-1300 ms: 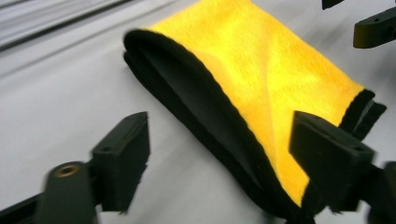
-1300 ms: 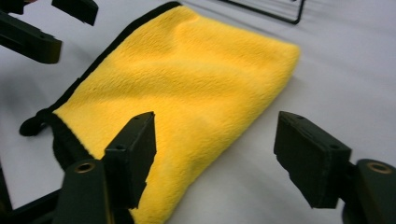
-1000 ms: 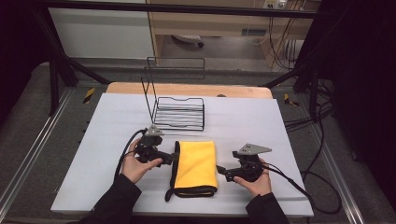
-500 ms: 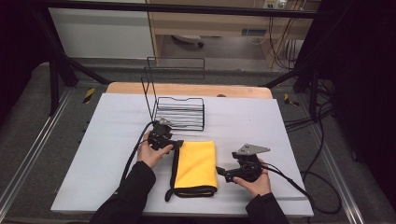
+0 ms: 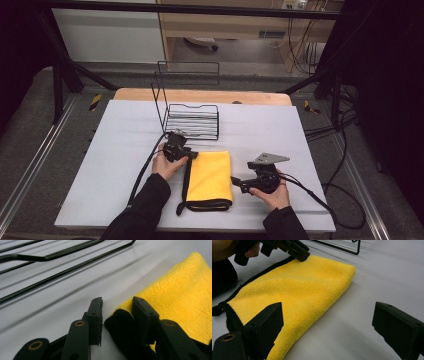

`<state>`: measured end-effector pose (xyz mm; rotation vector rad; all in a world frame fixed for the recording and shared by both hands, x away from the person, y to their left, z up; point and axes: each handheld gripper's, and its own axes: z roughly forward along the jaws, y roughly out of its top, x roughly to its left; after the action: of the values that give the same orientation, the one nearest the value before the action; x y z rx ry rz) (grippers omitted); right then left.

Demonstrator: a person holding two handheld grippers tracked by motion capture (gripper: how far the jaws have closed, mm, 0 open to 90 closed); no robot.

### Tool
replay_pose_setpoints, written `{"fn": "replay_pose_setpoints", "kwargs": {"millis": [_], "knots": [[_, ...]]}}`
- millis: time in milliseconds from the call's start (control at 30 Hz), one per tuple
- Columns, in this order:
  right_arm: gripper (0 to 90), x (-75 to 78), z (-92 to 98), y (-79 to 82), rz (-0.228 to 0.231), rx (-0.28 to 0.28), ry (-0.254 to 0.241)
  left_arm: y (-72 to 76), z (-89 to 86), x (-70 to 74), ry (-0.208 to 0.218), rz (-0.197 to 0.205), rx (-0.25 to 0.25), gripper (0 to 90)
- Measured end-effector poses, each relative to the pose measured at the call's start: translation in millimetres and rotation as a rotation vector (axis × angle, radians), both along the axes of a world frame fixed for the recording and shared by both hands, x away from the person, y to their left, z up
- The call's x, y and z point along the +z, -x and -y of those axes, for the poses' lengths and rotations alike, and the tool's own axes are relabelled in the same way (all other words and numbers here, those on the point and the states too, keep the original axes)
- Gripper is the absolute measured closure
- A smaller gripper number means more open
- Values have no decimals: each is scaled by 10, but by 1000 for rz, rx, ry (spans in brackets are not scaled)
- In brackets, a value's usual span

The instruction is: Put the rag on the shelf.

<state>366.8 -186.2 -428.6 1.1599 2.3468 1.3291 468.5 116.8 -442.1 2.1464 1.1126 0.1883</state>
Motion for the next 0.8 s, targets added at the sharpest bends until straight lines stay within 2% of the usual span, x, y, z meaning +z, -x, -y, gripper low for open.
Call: {"fn": "replay_pose_setpoints", "kwargs": {"millis": [100,200,233,333,433,467,567,667,700,767,800], "knots": [[109,5,-3,-11,-2,-4,-12,7,13,-1,-3,2,0,603],[102,15,-14,-45,-1,-14,-26,22,33,8,-9,-5,-14,689],[102,15,-14,-45,-1,-14,-26,27,38,10,-9,-4,-20,689],[81,44,-32,-112,4,-28,-15,44,54,20,-19,3,-33,764],[57,66,-52,-170,10,-36,-18,52,74,25,-28,13,-32,777],[45,93,-84,-241,15,-44,-26,53,72,25,-31,13,-37,781],[32,109,-127,-328,22,-48,-25,47,66,13,-22,13,-36,781],[72,84,-239,-517,2,-65,-5,47,65,8,-23,12,-36,782],[72,84,-239,-517,2,-65,-5,49,65,8,-24,12,-35,782],[122,47,-289,-605,-11,-71,8,52,71,8,-29,16,-35,782],[183,2,-323,-686,-33,-84,6,52,70,6,-29,16,-34,782]]}}
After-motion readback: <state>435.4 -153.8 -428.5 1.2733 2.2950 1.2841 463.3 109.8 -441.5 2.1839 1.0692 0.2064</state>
